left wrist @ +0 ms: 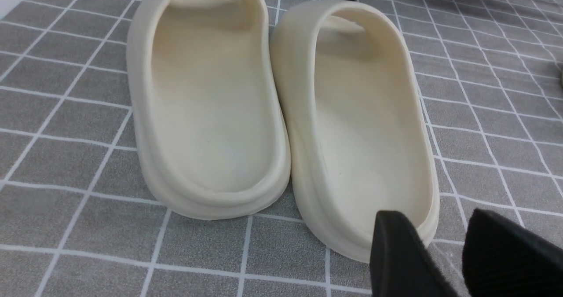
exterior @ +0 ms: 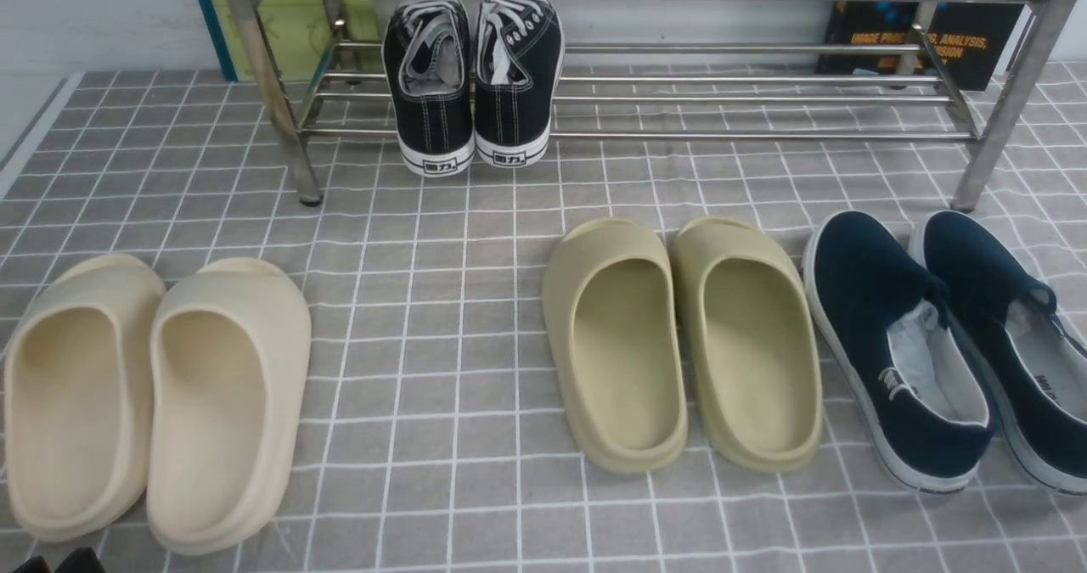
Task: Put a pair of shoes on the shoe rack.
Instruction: Use the right arm to grab the shoe closest to it, then use the right arm to put a shoe into the shoe rack
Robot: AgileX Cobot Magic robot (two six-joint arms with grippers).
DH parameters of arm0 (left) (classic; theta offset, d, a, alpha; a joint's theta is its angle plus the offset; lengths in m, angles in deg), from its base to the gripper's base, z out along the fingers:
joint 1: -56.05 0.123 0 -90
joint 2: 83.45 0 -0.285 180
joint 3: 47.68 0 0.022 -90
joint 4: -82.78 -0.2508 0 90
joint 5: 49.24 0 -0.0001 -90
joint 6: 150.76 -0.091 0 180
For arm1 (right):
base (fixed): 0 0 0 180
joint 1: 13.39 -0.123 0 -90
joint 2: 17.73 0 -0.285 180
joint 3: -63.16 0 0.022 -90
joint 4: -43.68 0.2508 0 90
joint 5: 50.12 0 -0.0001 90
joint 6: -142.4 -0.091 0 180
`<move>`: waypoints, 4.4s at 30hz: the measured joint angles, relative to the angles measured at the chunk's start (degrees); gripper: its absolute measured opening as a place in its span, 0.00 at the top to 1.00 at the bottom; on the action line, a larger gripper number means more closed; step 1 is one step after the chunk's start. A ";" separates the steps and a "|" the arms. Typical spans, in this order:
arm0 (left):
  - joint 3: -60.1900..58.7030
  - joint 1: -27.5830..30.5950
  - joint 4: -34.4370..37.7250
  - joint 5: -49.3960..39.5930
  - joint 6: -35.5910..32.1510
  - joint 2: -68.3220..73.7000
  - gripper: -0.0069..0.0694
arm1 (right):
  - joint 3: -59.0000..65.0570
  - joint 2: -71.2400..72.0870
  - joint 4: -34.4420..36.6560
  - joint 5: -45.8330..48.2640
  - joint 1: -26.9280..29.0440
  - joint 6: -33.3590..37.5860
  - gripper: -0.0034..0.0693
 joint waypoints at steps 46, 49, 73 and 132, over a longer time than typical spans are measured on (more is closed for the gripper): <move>0.00 0.00 0.00 0.00 0.00 0.00 0.60 | -63.05 -92.59 -49.07 33.36 -23.38 5.13 0.33; 0.00 0.00 0.00 0.00 0.00 0.00 0.60 | -63.18 -96.41 -50.63 31.39 -23.38 3.69 0.35; 0.00 0.00 0.00 0.00 0.00 0.00 0.60 | -74.82 -94.91 -51.22 43.95 -23.48 5.10 0.89; 0.00 0.00 0.00 0.00 0.00 0.00 0.60 | -124.33 -124.14 -51.08 47.94 -18.35 11.76 0.32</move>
